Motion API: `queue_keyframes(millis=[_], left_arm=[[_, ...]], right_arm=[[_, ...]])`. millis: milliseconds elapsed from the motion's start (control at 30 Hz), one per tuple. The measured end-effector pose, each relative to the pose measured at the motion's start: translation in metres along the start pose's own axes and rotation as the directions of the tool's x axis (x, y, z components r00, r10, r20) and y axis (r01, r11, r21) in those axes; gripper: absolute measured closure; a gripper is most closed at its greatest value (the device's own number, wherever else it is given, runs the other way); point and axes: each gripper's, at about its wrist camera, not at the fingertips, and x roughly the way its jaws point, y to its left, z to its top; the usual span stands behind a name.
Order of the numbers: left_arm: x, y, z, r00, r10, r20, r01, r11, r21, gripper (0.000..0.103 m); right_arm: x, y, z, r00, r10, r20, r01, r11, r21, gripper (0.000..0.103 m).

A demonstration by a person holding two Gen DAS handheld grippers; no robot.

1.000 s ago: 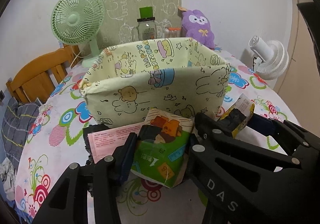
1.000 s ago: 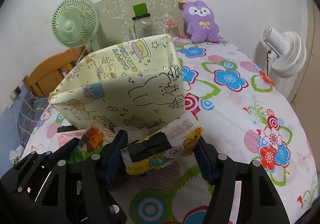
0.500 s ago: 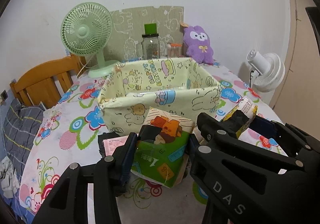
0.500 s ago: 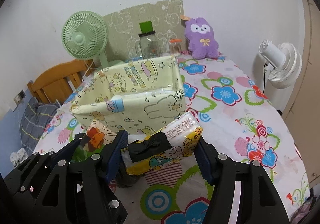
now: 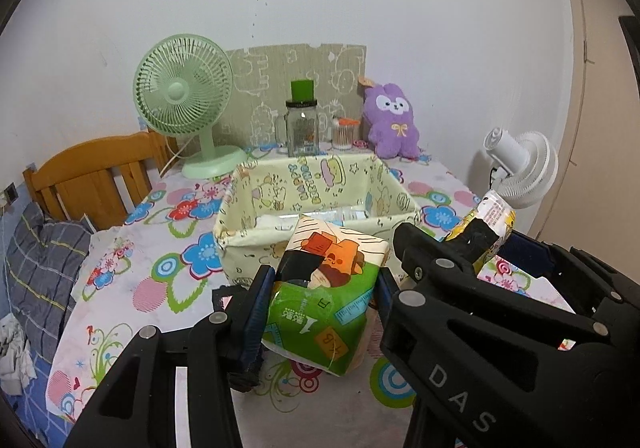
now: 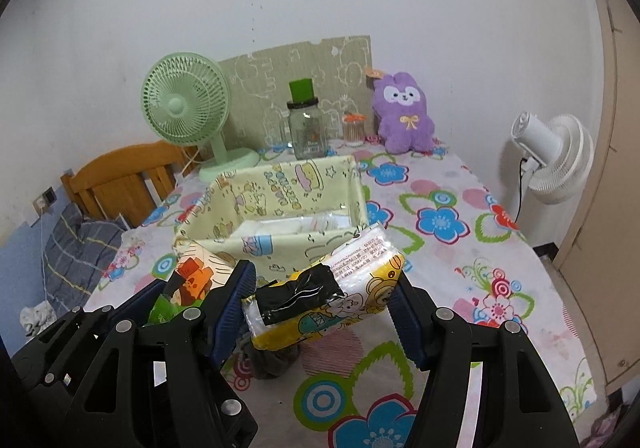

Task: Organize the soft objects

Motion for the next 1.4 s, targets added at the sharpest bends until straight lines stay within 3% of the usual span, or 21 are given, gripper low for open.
queue_keyframes(millis=[733, 1400], left_arm=[[-0.034, 0.005, 0.027, 0.995, -0.004, 0.102, 0.003, 1.000, 0.003, 0.051], [0.000, 0.015, 0.055, 0.993, 0.012, 0.115, -0.011, 1.000, -0.010, 0.051]], right_arm=[[-0.038, 0.013, 0.029, 0.995, 0.008, 0.102, -0.006, 1.000, -0.015, 0.035], [0.002, 0.016, 0.059, 0.993, 0.032, 0.110, -0.029, 0.999, -0.028, 0.035]])
